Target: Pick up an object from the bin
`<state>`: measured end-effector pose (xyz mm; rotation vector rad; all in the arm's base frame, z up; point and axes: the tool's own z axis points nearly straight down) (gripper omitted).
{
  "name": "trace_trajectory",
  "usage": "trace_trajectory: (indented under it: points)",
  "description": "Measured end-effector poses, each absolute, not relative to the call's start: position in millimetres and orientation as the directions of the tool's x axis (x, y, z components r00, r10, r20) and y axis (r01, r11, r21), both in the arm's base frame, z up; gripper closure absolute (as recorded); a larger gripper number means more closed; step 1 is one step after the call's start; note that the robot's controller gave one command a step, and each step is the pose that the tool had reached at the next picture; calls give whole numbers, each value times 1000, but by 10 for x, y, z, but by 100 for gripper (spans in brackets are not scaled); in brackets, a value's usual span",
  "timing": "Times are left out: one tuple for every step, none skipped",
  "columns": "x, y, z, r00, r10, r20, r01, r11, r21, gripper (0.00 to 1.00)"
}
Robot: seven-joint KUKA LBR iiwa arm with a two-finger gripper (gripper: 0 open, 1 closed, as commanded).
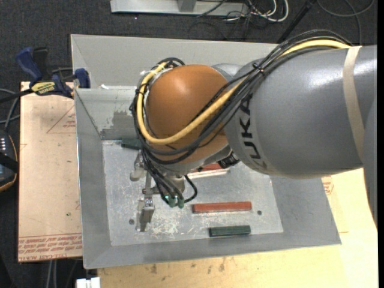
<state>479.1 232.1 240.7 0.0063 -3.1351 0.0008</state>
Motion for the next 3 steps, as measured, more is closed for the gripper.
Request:
trace_trajectory:
  points:
    - [4809,2311,2434,-1000,0,1,0,1000,1,0]
    - [4838,2105,2088,-993,-117,-8,-117,993,4,0]
    - [5072,1771,1544,-990,-144,-2,-144,990,1,0]
